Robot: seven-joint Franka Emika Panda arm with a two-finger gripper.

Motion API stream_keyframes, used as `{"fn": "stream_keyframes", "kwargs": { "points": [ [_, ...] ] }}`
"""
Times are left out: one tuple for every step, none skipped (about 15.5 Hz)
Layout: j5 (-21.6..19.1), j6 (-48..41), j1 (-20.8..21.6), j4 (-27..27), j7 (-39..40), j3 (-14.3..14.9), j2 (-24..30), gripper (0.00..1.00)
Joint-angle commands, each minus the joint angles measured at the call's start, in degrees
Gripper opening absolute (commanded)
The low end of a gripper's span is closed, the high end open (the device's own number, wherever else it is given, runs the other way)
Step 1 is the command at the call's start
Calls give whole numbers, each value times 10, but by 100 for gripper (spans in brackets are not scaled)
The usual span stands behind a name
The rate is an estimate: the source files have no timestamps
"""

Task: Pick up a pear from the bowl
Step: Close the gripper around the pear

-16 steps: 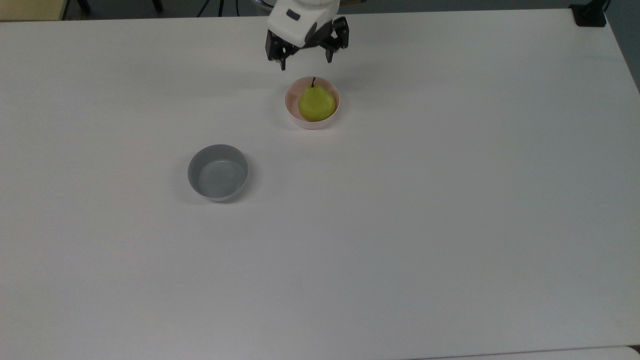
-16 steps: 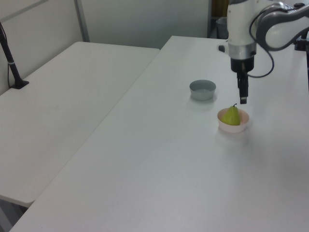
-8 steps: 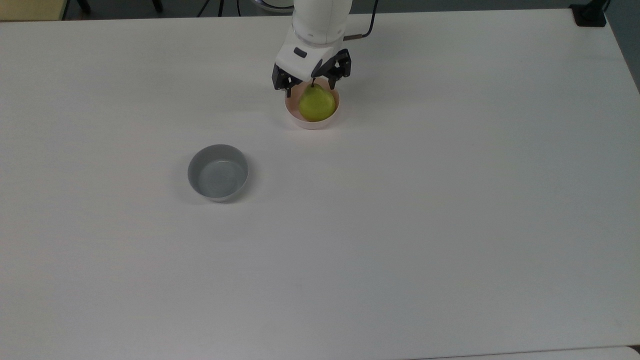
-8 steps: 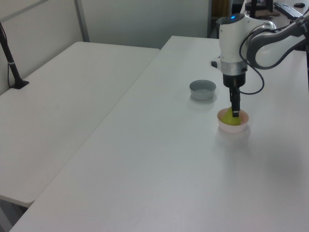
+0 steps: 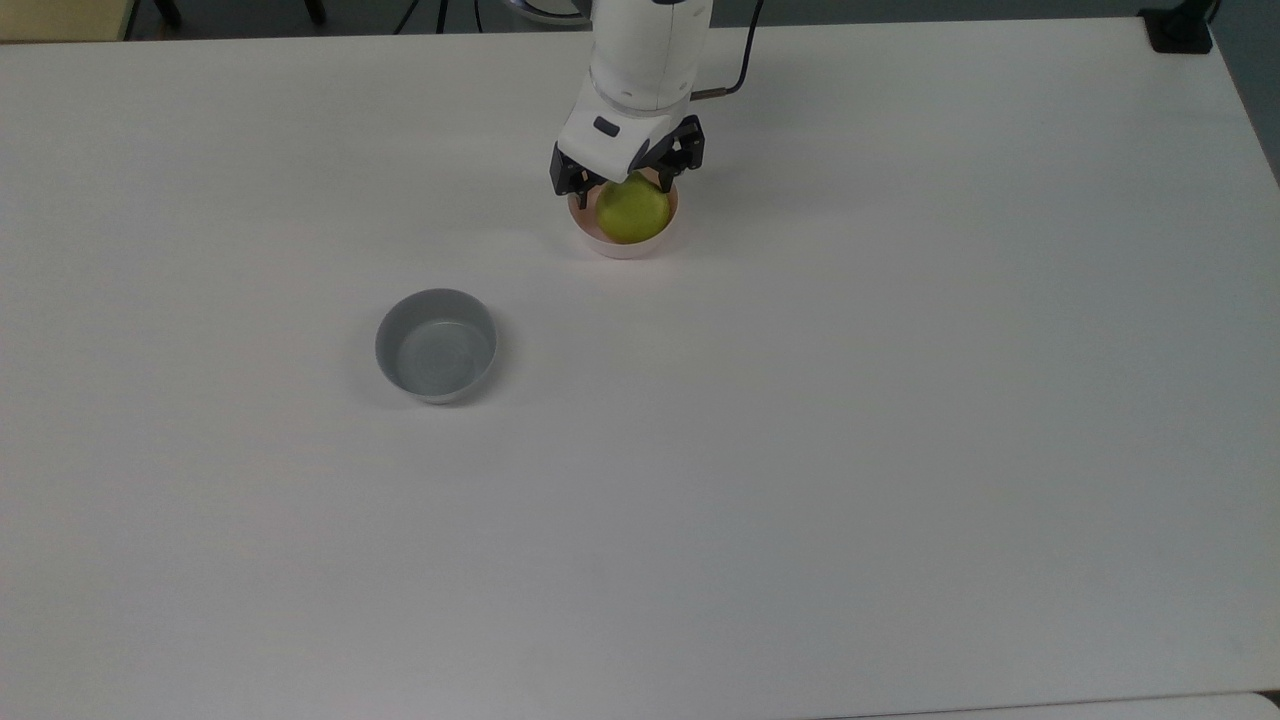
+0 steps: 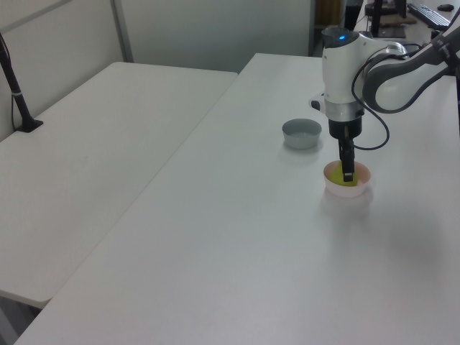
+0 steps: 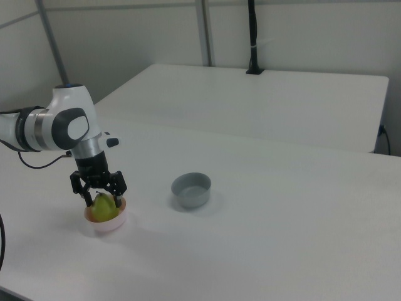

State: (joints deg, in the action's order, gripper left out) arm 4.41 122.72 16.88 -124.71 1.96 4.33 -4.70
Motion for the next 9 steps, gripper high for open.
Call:
{"fn": "stream_keyframes", "kwargs": {
  "points": [
    [-7,21,7,-4,14,3,-10,95],
    [-7,22,7,-4,14,3,-12,95],
    [-7,22,10,-4,14,3,-13,94],
    [-7,21,14,-4,14,3,-14,92],
    [-6,22,14,-4,14,3,-15,88],
    [-6,22,14,-4,14,3,-15,83],
    [-6,21,15,-4,14,3,-15,77],
    [-6,21,15,-4,14,3,-15,69],
    [-6,21,15,-3,14,3,-14,63]
  ]
}}
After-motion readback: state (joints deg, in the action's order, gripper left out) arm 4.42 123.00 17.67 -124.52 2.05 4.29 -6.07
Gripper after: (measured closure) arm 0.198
